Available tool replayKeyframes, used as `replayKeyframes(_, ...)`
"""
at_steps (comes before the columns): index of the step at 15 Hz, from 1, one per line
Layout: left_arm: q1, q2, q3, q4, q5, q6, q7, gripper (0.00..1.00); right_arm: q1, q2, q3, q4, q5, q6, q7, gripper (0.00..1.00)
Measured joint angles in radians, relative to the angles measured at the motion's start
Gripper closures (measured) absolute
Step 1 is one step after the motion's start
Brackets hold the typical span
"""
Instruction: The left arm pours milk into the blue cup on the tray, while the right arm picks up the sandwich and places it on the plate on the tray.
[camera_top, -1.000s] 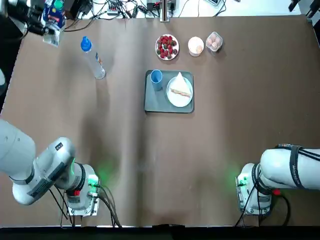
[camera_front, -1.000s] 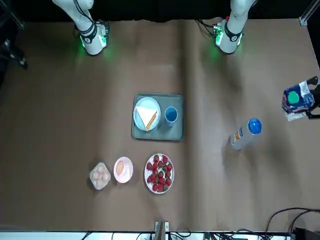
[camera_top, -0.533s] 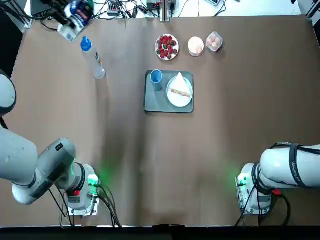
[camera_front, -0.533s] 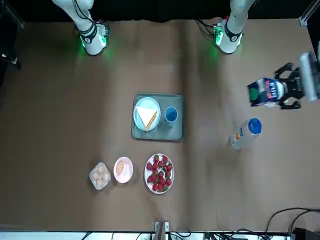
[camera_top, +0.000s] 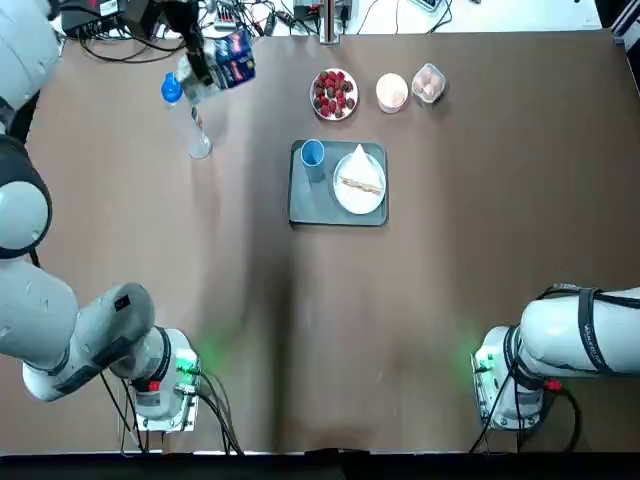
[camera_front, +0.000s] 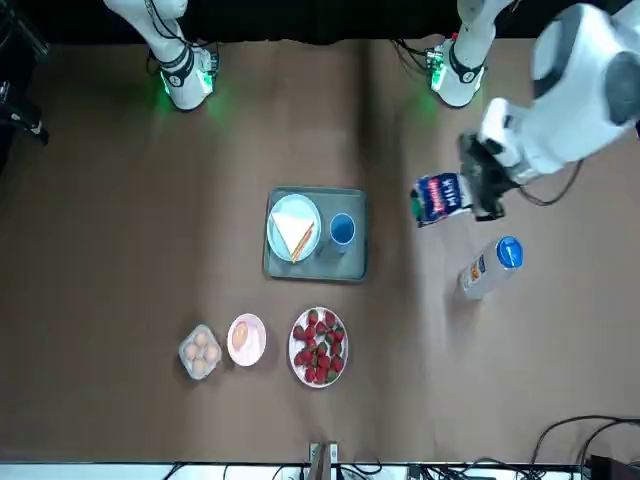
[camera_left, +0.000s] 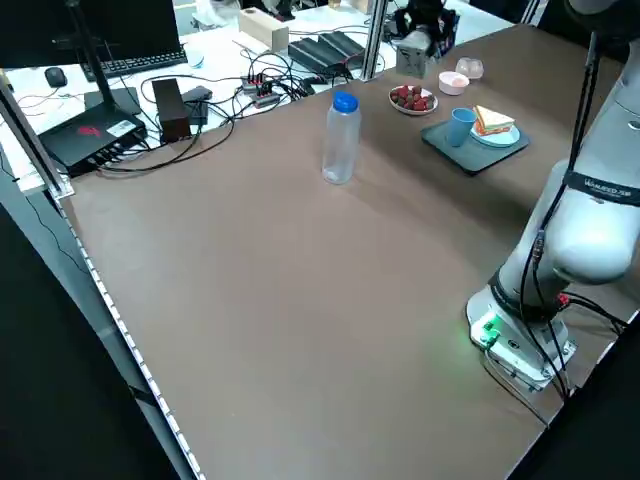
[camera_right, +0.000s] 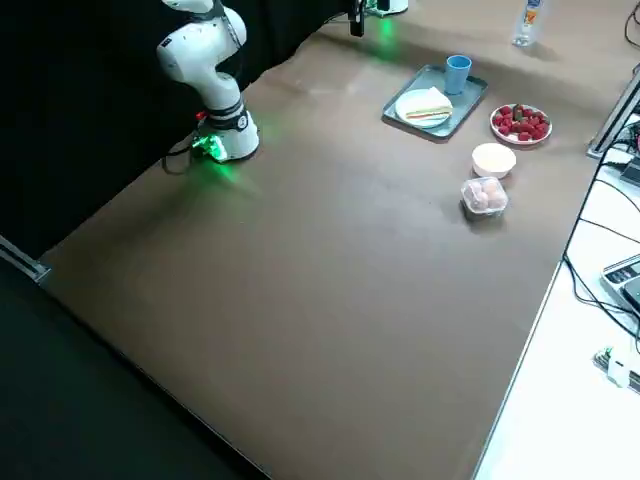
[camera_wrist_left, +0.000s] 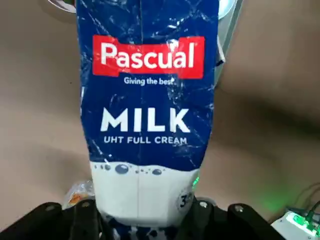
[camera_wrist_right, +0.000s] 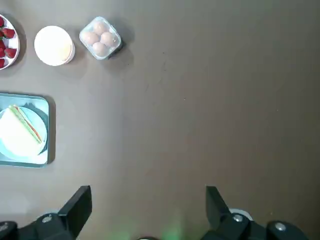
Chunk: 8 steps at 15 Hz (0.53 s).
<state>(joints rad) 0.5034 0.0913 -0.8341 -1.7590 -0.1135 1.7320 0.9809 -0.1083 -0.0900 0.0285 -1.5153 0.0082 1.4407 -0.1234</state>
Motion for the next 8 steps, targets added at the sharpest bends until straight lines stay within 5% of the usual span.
replayKeyframes(8, -0.245, 0.160, 0.001, -0.011, 0.323, 0.078, -0.301, 0.53, 0.003, 0.018, 0.000, 0.000, 0.000, 0.000, 0.000, 0.00)
